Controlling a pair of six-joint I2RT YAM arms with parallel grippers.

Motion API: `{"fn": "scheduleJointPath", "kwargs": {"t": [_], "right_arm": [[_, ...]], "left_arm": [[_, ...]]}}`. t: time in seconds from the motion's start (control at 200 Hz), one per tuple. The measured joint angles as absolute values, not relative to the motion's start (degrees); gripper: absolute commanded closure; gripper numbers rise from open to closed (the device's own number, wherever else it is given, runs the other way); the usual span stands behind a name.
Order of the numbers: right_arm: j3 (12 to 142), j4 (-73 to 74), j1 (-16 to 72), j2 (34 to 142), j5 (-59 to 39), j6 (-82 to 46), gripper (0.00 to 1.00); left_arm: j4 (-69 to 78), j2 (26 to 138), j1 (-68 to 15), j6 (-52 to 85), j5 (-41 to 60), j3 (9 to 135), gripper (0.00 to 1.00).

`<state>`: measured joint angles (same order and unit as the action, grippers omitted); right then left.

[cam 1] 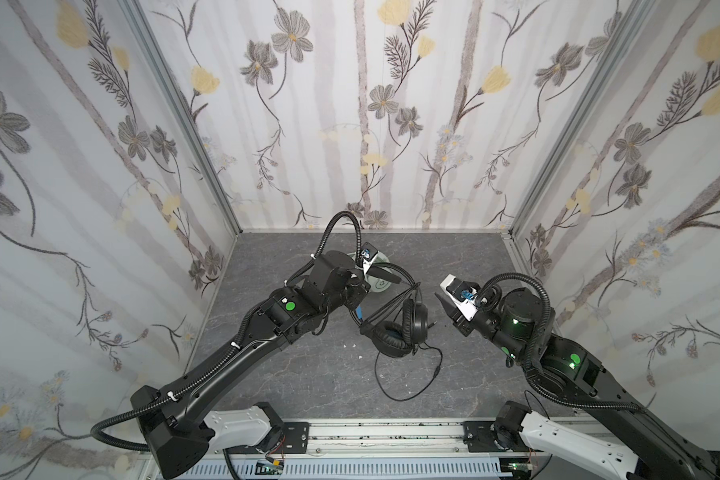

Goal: Wrap the headphones
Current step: 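Raise the headset with the left gripper while the right grasps the cable below it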

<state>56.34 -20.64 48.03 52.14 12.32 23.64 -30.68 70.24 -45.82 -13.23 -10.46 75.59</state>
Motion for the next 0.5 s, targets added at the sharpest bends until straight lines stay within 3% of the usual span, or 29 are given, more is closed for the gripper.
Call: {"fn": "scheduleJointPath", "kwargs": {"t": [0.5], "right_arm": [[40.6,-14.4,41.3,41.0,6.0,8.2,0.43]], "left_arm": [[-35.1,71.1,-44.8,-4.7,-5.6,88.2,1.0]]}}
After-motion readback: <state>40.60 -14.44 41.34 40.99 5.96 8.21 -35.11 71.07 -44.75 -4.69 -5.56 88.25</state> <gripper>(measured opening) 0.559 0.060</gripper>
